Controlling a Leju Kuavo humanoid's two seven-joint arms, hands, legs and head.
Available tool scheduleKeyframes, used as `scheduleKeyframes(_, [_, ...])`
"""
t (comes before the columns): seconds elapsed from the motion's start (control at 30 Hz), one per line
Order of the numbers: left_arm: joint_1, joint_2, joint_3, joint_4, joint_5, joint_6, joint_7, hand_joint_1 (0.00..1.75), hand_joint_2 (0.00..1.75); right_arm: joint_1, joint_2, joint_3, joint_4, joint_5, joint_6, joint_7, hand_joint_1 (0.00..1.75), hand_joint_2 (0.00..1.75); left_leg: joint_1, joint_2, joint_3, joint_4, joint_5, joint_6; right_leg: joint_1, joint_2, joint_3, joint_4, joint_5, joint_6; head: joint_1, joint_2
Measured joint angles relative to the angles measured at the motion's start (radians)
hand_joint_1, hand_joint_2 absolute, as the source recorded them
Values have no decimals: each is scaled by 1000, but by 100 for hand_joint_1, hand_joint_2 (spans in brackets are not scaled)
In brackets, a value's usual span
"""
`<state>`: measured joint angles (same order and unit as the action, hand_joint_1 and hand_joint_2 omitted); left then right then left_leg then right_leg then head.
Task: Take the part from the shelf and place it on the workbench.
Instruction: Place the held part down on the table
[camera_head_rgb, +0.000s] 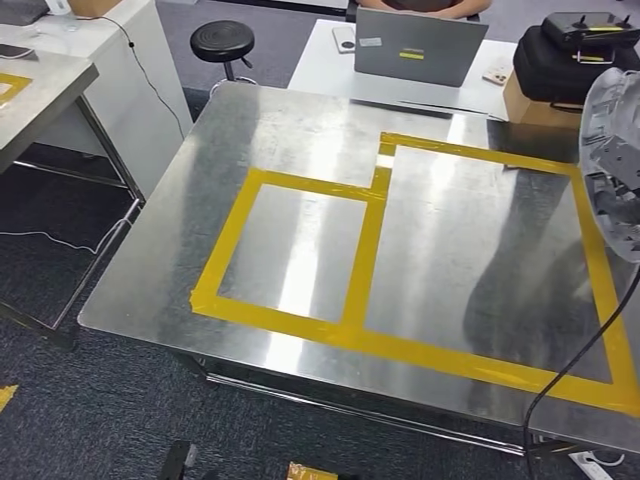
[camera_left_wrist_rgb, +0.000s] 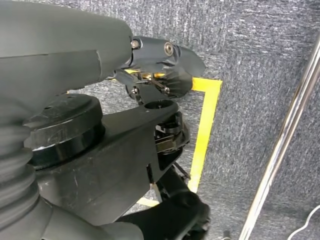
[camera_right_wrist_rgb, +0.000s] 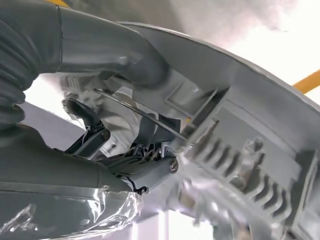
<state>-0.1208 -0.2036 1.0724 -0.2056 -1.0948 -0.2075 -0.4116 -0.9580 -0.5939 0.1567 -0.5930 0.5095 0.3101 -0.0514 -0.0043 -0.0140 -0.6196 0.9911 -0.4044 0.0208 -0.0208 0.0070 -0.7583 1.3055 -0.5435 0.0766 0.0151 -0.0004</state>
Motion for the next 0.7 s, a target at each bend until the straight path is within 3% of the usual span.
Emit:
scheduleKeyframes(0.03, [0,0,-1,0,-2,0,0,0,175,-3,4,7,11,1,-13,-19,175,175,2,-1,3,1,-2,-2,-3,-1,5,-20,25,4,0,0])
scheduleKeyframes(0.1, [-1,-1,-7,0,-5,0,2,0,175,-4,27,21,33,4,-46,-52,175,175,8,-3,9,5,-10,-13,-10,-1,60,-144,99,17,0,0])
scheduleKeyframes(0.17, [-6,-2,-14,0,-10,-1,7,0,175,-1,71,37,60,17,-86,-67,175,175,9,-2,10,14,-18,-28,-12,3,110,-249,131,16,2,0])
scheduleKeyframes(0.27, [-14,-4,-20,0,-16,-2,14,0,175,21,153,64,100,45,-141,-64,175,175,7,0,9,16,-19,-40,-6,8,119,-263,125,-10,0,0])
scheduleKeyframes(0.33, [-19,-6,-23,0,-18,-3,16,0,175,35,199,76,119,53,-160,-63,175,175,9,1,-4,42,-38,-48,-6,9,118,-260,123,-25,-2,0])
scheduleKeyframes(0.43, [-24,-8,-26,0,-22,-3,17,0,175,38,254,89,145,60,-166,-67,175,175,9,3,-91,207,-114,-57,-5,5,119,-261,123,-39,-6,0])
scheduleKeyframes(0.5, [-23,-10,-31,0,-26,-3,21,0,175,48,299,102,166,70,-170,-61,175,175,8,3,-143,293,-131,-54,0,4,119,-261,121,-43,-6,0])
scheduleKeyframes(0.53, [-23,-10,-35,0,-28,-3,24,0,175,55,327,108,176,75,-174,-55,175,175,7,3,-145,287,-112,-50,2,5,120,-261,121,-44,-6,0])
scheduleKeyframes(0.57, [-24,-12,-38,0,-30,-3,27,0,175,64,358,114,186,80,-180,-50,175,175,5,3,-128,246,-79,-44,4,7,120,-261,121,-46,-6,0])
scheduleKeyframes(0.63, [-28,-14,-42,0,-34,-3,33,0,175,82,420,126,202,89,-192,-43,175,175,-2,3,-68,118,-12,-28,8,14,122,-260,119,-46,-7,0])
scheduleKeyframes(0.7, [-34,-16,-44,0,-36,-3,38,0,175,97,472,136,215,96,-201,-43,175,175,-5,4,-27,36,7,-24,13,20,121,-259,118,-42,-6,0])
